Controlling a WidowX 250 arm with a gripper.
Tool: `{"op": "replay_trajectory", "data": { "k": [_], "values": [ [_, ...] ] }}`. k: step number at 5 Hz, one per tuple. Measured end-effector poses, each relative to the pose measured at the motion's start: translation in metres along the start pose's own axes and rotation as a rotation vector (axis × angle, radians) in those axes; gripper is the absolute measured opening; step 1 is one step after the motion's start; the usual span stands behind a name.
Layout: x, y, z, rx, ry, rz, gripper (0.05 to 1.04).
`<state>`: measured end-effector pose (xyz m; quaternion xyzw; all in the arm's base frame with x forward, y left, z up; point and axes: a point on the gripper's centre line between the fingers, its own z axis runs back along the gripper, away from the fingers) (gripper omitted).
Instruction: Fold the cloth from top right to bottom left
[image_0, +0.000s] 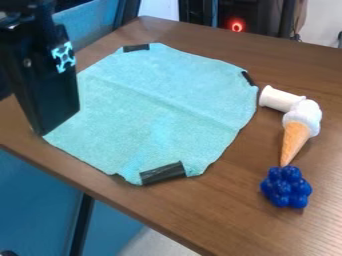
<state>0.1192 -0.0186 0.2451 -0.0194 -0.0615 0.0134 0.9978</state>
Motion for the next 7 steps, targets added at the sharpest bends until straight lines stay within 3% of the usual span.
{"op": "replay_trajectory", "data": {
  "k": [1, 2, 4, 7],
  "values": [
    [0.0, 0.0, -0.001, 0.0, 0.003, -0.004, 0.999],
    [0.003, -0.006, -0.005, 0.0, -0.018, -0.112, 0.999],
    [0.011, -0.013, -0.024, -0.045, -0.043, -0.265, 0.999],
    [0.015, -0.015, -0.037, 0.016, -0.067, -0.323, 0.999]
  ]
}}
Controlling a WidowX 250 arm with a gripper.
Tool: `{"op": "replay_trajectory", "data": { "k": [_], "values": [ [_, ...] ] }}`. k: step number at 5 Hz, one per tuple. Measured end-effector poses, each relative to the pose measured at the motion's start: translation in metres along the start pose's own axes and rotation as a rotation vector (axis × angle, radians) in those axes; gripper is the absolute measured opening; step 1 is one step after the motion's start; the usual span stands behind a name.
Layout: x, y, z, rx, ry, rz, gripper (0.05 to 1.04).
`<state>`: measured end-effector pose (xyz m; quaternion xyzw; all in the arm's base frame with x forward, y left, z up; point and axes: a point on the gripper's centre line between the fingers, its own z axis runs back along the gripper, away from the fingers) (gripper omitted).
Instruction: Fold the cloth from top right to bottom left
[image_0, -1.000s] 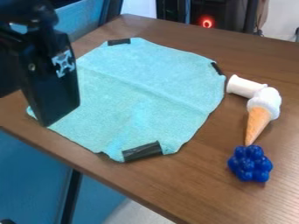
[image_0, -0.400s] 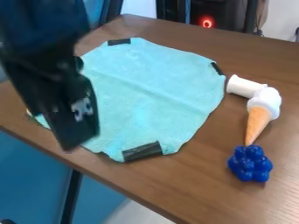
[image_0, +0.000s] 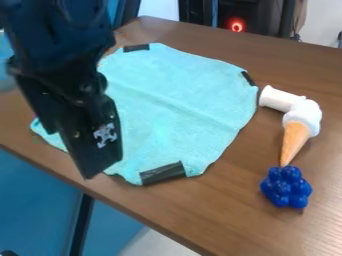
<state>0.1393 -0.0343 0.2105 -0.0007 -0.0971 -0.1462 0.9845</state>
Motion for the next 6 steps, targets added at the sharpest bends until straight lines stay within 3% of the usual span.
{"op": "replay_trajectory", "data": {
  "k": [2, 3, 5, 6],
  "values": [
    [0.007, 0.004, -0.014, 0.019, 0.021, -0.027, 0.999],
    [0.013, -0.008, -0.026, 0.061, 0.033, -0.094, 0.999],
    [0.029, -0.024, -0.042, 0.183, -0.063, -0.393, 0.999],
    [0.031, -0.017, -0.051, 0.242, -0.079, -0.486, 0.999]
  ]
}}
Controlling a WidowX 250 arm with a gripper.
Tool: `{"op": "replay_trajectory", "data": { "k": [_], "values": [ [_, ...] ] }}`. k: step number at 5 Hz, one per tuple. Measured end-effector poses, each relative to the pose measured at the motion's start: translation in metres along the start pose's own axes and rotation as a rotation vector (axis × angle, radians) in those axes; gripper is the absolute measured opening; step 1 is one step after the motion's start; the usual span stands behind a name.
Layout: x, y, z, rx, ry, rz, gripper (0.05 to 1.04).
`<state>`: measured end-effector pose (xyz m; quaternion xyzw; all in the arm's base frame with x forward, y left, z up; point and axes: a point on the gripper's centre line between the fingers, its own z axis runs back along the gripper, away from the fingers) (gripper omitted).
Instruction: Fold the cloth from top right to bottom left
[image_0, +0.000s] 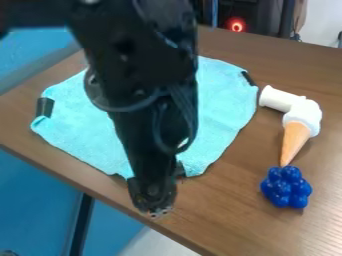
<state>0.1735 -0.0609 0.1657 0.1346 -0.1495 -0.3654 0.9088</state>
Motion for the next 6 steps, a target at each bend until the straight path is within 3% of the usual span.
{"op": "replay_trajectory", "data": {
  "k": [1, 4, 6],
  "values": [
    [-0.006, 0.01, -0.013, 0.013, 0.02, 0.023, 1.0],
    [0.001, 0.008, -0.055, 0.075, 0.15, 0.056, 0.999],
    [-0.002, 0.022, -0.079, 0.077, 0.213, 0.063, 0.999]
  ]
}}
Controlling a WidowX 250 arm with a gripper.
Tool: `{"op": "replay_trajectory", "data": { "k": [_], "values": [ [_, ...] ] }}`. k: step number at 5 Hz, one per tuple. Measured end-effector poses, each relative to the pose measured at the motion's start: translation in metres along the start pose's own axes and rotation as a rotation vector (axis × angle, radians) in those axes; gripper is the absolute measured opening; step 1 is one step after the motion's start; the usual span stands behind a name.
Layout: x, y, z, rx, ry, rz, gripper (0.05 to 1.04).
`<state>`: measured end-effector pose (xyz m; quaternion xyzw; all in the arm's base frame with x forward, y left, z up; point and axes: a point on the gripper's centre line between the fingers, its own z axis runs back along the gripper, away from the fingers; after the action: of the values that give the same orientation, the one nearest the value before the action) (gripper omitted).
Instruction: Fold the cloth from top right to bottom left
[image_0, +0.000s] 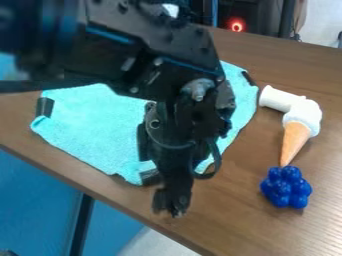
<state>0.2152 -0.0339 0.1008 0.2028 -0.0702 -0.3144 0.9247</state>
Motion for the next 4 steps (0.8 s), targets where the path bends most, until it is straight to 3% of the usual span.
{"op": "replay_trajectory", "data": {
  "k": [2, 3, 4],
  "values": [
    [0.005, 0.01, -0.019, -0.019, 0.031, 0.032, 1.0],
    [0.012, 0.018, -0.024, -0.024, 0.035, 0.053, 0.94],
    [0.014, 0.021, -0.028, -0.026, 0.053, 0.078, 0.658]
  ]
}}
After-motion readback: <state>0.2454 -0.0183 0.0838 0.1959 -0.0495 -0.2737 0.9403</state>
